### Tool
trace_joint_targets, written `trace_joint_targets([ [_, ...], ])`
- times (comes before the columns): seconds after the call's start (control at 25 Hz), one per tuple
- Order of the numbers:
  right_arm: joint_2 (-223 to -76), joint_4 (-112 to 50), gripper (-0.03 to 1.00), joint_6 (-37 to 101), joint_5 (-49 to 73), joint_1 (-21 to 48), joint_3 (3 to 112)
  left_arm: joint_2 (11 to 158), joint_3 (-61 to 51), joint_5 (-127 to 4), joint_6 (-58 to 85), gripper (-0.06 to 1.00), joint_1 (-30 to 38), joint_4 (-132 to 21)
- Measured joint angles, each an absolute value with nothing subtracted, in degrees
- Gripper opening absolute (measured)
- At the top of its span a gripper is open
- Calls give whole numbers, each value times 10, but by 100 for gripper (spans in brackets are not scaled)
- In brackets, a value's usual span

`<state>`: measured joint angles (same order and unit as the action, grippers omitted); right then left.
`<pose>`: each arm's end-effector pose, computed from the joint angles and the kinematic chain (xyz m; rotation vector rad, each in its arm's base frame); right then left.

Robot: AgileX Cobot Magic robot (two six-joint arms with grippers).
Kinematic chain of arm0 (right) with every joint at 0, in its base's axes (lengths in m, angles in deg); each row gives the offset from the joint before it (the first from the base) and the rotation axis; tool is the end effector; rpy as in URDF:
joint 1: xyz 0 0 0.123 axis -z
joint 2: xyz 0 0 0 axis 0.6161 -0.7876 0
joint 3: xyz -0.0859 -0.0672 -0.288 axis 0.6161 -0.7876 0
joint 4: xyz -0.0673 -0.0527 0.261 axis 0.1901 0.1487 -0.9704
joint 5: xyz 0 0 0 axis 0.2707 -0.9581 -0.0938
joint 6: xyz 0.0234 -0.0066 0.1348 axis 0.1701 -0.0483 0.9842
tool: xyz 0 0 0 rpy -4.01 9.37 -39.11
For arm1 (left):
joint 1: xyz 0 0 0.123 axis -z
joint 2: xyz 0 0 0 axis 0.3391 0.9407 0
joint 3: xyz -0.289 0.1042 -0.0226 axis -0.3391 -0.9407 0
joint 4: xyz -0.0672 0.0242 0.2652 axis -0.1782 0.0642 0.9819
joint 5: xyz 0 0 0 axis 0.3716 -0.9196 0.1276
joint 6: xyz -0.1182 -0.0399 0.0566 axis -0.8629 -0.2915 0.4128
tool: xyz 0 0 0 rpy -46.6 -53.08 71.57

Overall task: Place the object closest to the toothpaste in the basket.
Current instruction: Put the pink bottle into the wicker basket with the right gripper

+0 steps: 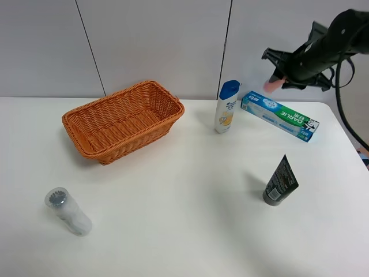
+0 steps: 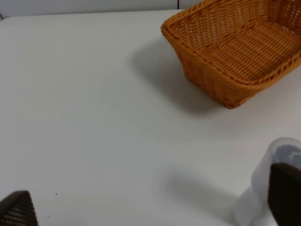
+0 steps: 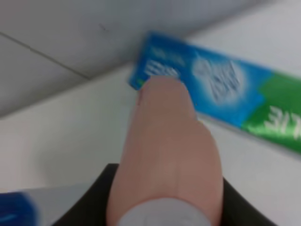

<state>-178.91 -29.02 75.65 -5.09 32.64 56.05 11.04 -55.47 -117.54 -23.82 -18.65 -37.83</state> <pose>0.4625 0.0502 0.2457 0.4074 2.3509 0.3215 0.0321 0.0087 0.2714 -0.0403 2.0192 0.0451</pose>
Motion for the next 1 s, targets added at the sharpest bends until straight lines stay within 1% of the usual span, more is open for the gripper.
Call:
trace_joint_targets([
  [0.16, -1744, -292, 34, 707, -7, 291, 563, 110, -555, -1175, -238, 99, -186, -378],
  [0.32, -1753, -297, 34, 630, 2, 227, 621, 110, -555, -1175, -238, 99, -186, -378],
  [0.44, -1797, -297, 34, 584, 2, 173, 693, 110, -555, -1175, -238, 99, -186, -378],
  [0.64, -1909, -306, 34, 557, -14, 99, 805, 110, -555, -1175, -238, 99, -186, -378],
  [0.76, -1984, -326, 34, 533, -33, 67, 854, 110, -555, -1175, -238, 99, -186, -378],
  [1.0, -2097, -344, 34, 515, -43, 32, 901, 110, -555, -1175, -238, 99, -186, -378],
])
